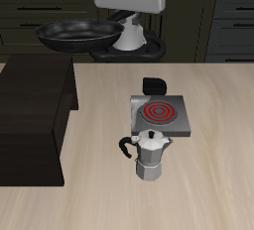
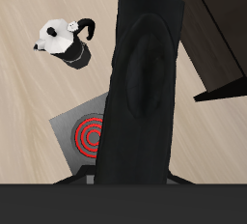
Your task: Place the frypan on top of the shelf
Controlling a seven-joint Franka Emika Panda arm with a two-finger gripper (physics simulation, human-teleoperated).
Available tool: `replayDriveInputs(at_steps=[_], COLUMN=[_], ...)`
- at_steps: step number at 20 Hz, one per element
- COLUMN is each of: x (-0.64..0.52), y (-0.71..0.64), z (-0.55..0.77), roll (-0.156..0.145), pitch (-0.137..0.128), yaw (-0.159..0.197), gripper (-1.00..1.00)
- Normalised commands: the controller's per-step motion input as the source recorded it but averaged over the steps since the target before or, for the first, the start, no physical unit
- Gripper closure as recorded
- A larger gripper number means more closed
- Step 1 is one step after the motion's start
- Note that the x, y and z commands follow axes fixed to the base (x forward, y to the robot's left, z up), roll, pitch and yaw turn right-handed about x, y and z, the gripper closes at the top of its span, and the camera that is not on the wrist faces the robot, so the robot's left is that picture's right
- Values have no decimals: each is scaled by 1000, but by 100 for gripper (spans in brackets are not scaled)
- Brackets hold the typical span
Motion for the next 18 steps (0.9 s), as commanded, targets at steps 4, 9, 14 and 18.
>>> replayDriveInputs(at_steps=[4, 9, 14, 18], x=[222, 185, 144, 220], y=[-255, -119, -144, -233], z=[30, -20, -19, -50], roll=[-60, -19, -33, -45], pitch=[-5, 1, 6, 11], yaw=[-24, -3, -35, -35], gripper=[100, 100, 100, 100])
